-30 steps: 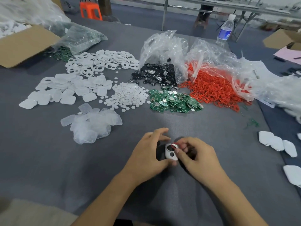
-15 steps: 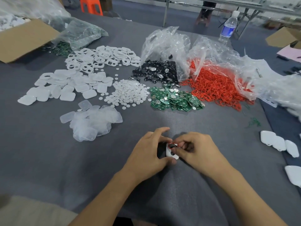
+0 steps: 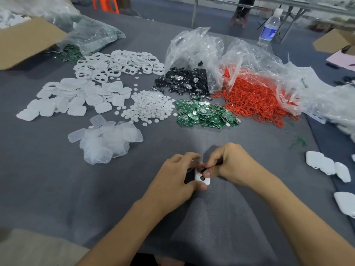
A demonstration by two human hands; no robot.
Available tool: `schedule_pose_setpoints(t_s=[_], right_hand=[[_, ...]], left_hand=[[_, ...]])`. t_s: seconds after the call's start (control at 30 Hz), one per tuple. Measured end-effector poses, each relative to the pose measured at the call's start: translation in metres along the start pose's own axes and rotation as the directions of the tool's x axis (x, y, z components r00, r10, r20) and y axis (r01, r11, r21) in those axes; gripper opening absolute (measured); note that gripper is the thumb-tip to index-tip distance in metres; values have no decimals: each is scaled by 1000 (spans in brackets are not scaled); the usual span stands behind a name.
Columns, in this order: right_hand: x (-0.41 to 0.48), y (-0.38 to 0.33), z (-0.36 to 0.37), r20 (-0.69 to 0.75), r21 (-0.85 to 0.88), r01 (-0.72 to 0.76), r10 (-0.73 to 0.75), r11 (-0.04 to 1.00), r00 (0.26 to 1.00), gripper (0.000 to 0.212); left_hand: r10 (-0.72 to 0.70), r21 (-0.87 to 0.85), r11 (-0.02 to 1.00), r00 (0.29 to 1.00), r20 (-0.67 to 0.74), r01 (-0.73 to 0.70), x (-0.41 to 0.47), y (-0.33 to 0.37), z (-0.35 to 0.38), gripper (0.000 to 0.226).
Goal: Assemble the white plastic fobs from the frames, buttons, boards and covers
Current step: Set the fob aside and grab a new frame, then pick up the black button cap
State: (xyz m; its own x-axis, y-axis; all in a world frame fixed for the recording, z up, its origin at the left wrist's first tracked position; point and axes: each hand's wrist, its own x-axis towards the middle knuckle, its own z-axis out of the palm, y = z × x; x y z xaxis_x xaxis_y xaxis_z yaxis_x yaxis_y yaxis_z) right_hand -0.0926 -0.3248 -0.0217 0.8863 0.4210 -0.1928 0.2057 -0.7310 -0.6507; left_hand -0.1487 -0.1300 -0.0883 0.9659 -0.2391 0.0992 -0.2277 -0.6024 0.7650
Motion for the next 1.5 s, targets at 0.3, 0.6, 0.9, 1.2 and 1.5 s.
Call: schedule_pose_setpoints(t_s=[0.3, 0.6, 0.9, 1.2, 1.5], right_hand=[[30, -6, -20, 330, 46, -54, 36, 997, 943, 18], [32, -12, -19, 299, -88, -67, 90, 994, 950, 21], [-46, 15, 48, -303, -306, 221, -315, 926, 900, 19], [-64, 2, 69, -410, -38, 62, -72, 997, 909, 45], [-66, -19, 89, -547, 295, 82, 98, 952, 832, 62]], left_hand=[[121, 232, 967, 992, -35, -109, -15, 25, 3, 52], [187, 344, 928, 978, -96, -144, -22, 23, 15, 41], [150, 402, 912, 977, -150, -78, -21, 22, 19, 40], [165, 233, 964, 976, -142, -129, -27, 30, 12, 42], [-2, 1, 1000, 996, -88, 2, -26, 34, 2, 41]])
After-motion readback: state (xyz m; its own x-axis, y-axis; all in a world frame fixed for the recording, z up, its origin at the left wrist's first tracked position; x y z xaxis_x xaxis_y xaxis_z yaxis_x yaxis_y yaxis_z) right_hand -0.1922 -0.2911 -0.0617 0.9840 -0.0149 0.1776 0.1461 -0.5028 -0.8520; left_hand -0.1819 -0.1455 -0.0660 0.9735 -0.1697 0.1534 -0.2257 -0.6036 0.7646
